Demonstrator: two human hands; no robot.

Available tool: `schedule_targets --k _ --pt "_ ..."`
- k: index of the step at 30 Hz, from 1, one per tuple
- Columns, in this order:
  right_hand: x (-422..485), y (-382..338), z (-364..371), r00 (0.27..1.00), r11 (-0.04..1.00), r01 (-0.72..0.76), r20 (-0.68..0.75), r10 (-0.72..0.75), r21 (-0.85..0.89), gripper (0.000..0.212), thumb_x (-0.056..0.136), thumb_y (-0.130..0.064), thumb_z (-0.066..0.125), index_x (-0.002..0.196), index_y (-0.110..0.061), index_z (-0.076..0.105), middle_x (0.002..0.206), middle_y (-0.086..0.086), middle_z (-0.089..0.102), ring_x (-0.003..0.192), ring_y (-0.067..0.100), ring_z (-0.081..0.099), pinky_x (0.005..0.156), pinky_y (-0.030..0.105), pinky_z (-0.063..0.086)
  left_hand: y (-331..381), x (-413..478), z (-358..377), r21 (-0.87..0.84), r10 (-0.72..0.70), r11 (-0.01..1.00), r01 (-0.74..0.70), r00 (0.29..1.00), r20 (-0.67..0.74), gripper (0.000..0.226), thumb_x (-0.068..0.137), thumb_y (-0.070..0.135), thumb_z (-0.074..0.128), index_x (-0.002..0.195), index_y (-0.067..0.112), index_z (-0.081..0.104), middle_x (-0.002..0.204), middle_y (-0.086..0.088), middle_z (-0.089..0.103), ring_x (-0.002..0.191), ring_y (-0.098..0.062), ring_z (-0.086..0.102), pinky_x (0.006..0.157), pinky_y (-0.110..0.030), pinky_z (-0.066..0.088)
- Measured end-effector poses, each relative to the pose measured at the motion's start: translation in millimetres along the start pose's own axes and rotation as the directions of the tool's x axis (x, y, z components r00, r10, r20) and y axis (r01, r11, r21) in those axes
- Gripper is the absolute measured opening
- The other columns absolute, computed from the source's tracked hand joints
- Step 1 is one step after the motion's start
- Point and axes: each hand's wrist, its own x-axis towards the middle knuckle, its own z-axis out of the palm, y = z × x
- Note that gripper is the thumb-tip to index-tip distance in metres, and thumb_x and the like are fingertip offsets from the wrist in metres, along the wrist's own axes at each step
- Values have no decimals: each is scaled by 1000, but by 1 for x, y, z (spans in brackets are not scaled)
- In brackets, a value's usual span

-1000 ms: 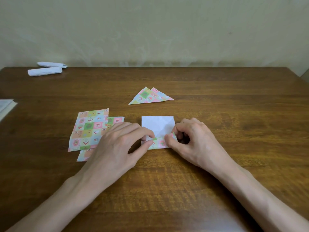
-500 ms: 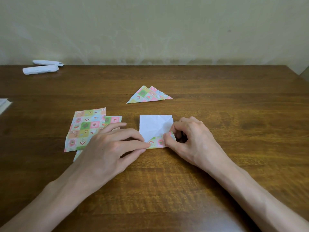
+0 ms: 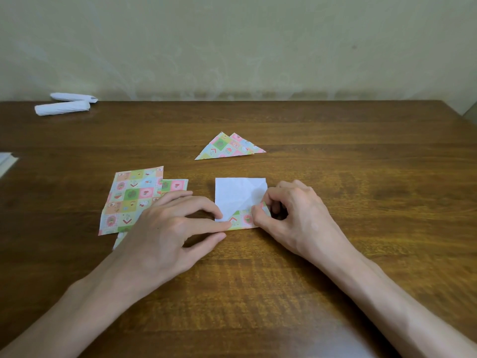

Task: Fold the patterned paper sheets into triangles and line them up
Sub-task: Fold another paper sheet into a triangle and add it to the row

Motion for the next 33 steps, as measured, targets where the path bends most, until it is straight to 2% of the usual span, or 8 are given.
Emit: schedule_targets --k 4,8,16,22,25,27,30,33 --pt "-1 -1 0 1000 1000 -6 -10 6 0 42 89 -43 69 61 -28 41 69 -10 49 79 15 45 73 30 31 -1 0 1 8 1 1000 -1 1000 4 27 96 47 59 113 39 79 113 21 66 105 -2 62 108 -32 44" --pt "0 -1 1 1000 1000 1 -20 -1 7 40 87 -43 69 61 -28 42 68 -10 49 79 16 46 74 34 37 -1 0 1 7 0 1000 0 1000 5 27 95 47 60 112 38 79 113 21 65 105 -3 62 109 -32 43" --pt "-1 0 3 999 1000 4 -38 -4 4 44 86 -42 71 59 -30 38 67 -10 48 78 16 47 76 35 39 -1 0 0 15 0 1000 -1 1000 28 23 96 44 64 114 41 77 114 21 64 109 -3 61 105 -33 44" --pt "-1 -1 4 998 1000 22 -56 -22 6 40 85 -42 69 60 -28 41 67 -10 48 77 16 47 73 34 37 -3 0 -1 53 28 998 -31 999 45 29 97 47 56 113 38 79 115 18 65 106 -8 63 107 -36 44" --pt "-3 -1 3 996 999 43 -77 -43 3 30 82 -47 63 66 -27 49 66 -11 48 75 15 46 73 36 41 -2 1 -3 74 40 996 -44 998 54 30 97 46 55 111 36 79 115 17 65 104 -8 64 107 -39 45" --pt "-4 -1 3 996 999 45 -78 -43 25 22 80 -49 61 77 -28 55 65 -12 49 75 11 46 73 35 41 -1 1 -4 84 41 995 -46 997 62 31 97 46 54 111 36 80 115 16 65 104 -8 64 107 -40 46" --pt "-4 0 2 993 996 74 -98 -68 56 23 77 -55 57 90 -36 54 71 -14 49 77 5 48 76 32 41 -1 2 -5 92 42 995 -49 996 75 31 97 46 54 112 35 80 116 16 65 105 -9 64 106 -43 47" --pt "-6 3 1 986 983 122 -129 -104 140 13 85 -46 70 94 -38 64 84 -14 49 85 7 53 81 28 44 -1 2 -6 94 34 995 -43 995 94 32 97 48 53 113 37 79 117 17 64 107 -8 63 108 -40 46"
